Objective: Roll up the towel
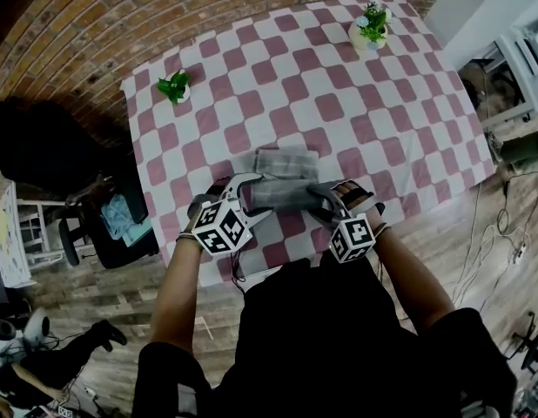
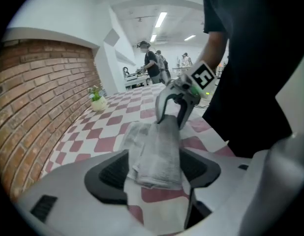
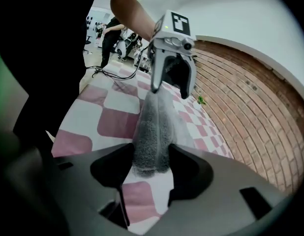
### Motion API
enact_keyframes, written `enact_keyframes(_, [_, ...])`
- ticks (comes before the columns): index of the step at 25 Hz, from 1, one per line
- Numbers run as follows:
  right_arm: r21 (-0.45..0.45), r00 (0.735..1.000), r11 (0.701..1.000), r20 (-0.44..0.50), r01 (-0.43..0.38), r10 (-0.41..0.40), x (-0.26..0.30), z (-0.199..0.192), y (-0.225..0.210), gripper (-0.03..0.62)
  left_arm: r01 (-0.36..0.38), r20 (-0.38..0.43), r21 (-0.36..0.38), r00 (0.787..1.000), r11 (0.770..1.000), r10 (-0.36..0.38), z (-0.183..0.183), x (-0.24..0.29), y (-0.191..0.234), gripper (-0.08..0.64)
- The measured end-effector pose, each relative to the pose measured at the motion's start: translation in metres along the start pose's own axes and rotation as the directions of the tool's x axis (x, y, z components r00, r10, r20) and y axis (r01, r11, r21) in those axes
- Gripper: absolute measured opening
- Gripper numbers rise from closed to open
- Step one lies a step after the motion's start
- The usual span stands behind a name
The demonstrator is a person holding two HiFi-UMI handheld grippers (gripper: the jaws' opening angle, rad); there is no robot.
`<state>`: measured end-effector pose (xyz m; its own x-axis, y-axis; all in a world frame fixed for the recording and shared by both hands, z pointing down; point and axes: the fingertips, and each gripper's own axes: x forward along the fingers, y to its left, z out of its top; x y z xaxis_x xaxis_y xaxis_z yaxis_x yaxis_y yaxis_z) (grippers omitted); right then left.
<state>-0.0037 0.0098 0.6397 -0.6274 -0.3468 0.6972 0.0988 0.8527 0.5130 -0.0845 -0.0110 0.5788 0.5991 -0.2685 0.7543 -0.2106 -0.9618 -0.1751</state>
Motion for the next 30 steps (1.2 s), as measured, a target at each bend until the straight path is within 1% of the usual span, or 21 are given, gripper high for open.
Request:
enact_keyframes(1, [0.021,1.000,1.000,0.003,-0.012,0.012,0.000,-0.001,-0.002,0.225,0.016,-0.021,0.044,1.000,0.999,-0.015,-0.004,-0.003,-0.010,0.370])
enact_keyframes(2, [0.043,1.000,0.999,0.007,-0.024,0.024,0.000,-0.002,-0.003,0.221,0.027,-0.061,0.104,0.998,0.994,-0.021,-0.010,-0.004,-0.019,0.425])
enact_keyframes(4, [0.098,0.998,0.994,0.023,-0.052,0.050,-0.002,-0.001,-0.004,0.215,0.036,-0.167,0.249,0.986,0.968,0.006,-0.028,0.003,-0.032,0.453])
enact_keyframes(5, [0.128,0.997,0.990,0.038,-0.066,0.062,-0.003,0.000,-0.005,0.215,0.036,-0.209,0.310,0.978,0.950,0.031,-0.036,0.008,-0.034,0.453])
enact_keyframes(6, [0.158,0.996,0.984,0.058,-0.081,0.072,-0.004,0.002,-0.005,0.213,0.028,-0.232,0.350,0.971,0.936,0.057,-0.042,0.014,-0.033,0.450])
enact_keyframes(7, [0.186,0.994,0.978,0.078,-0.096,0.083,-0.006,0.003,-0.005,0.210,0.011,-0.238,0.371,0.968,0.929,0.083,-0.044,0.019,-0.031,0.427])
enact_keyframes(9, [0.227,0.988,0.965,0.111,-0.129,0.105,-0.010,0.005,-0.004,0.204,-0.029,-0.227,0.367,0.967,0.930,0.119,-0.043,0.024,-0.024,0.287])
enact_keyframes(10, [0.237,0.986,0.961,0.122,-0.143,0.116,-0.012,0.006,-0.003,0.201,-0.034,-0.224,0.354,0.967,0.935,0.120,-0.041,0.024,-0.023,0.227])
enact_keyframes(12, [0.246,0.980,0.954,0.139,-0.171,0.139,-0.016,0.006,0.000,0.198,-0.015,-0.227,0.327,0.969,0.945,0.094,-0.039,0.024,-0.027,0.204])
enact_keyframes(14, [0.272,0.970,0.937,0.170,-0.218,0.176,-0.022,0.007,0.005,0.198,0.026,-0.229,0.286,0.973,0.958,0.042,-0.037,0.021,-0.037,0.180])
enact_keyframes(16, [0.317,0.947,0.901,0.220,-0.296,0.234,-0.029,0.011,0.012,0.199,0.099,-0.221,0.220,0.974,0.970,-0.049,-0.034,0.015,-0.052,0.169])
enact_keyframes(18, [0.355,0.915,0.853,0.270,-0.383,0.299,-0.037,0.013,0.021,0.199,0.190,-0.207,0.153,0.966,0.970,-0.157,-0.030,0.009,-0.069,0.167])
enact_keyframes(20, [0.401,0.876,0.788,0.328,-0.467,0.352,-0.045,0.014,0.028,0.199,0.274,-0.185,0.083,0.949,0.958,-0.255,-0.025,0.006,-0.079,0.164])
enact_keyframes(21, [0.439,0.857,0.744,0.364,-0.503,0.364,-0.047,0.014,0.028,0.199,0.303,-0.170,0.046,0.941,0.952,-0.291,-0.023,0.006,-0.080,0.164])
enact_keyframes(22, [0.489,0.842,0.693,0.399,-0.529,0.362,-0.047,0.013,0.027,0.199,0.319,-0.153,0.010,0.937,0.948,-0.314,-0.022,0.008,-0.077,0.165])
enact_keyframes(24, [0.591,0.826,0.582,0.458,-0.559,0.329,-0.046,0.010,0.017,0.201,0.325,-0.115,-0.058,0.937,0.944,-0.330,-0.021,0.012,-0.064,0.167])
enact_keyframes(25, [0.632,0.826,0.535,0.476,-0.561,0.304,-0.044,0.009,0.009,0.201,0.322,-0.093,-0.093,0.939,0.942,-0.330,-0.021,0.014,-0.055,0.170])
enact_keyframes(26, [0.665,0.831,0.503,0.482,-0.553,0.277,-0.043,0.007,0.002,0.202,0.315,-0.070,-0.128,0.943,0.940,-0.325,-0.021,0.017,-0.046,0.172])
enact_keyframes(27, [0.691,0.842,0.485,0.477,-0.536,0.251,-0.042,0.004,-0.004,0.206,0.303,-0.047,-0.163,0.948,0.939,-0.314,-0.021,0.019,-0.037,0.181])
enact_keyframes(28, [0.712,0.856,0.479,0.465,-0.513,0.226,-0.041,0.001,-0.010,0.212,0.286,-0.021,-0.198,0.955,0.938,-0.296,-0.020,0.022,-0.029,0.201])
enact_keyframes(30, [0.748,0.885,0.482,0.436,-0.457,0.163,-0.041,-0.007,-0.021,0.221,0.244,0.028,-0.266,0.969,0.932,-0.246,-0.021,0.025,-0.012,0.221])
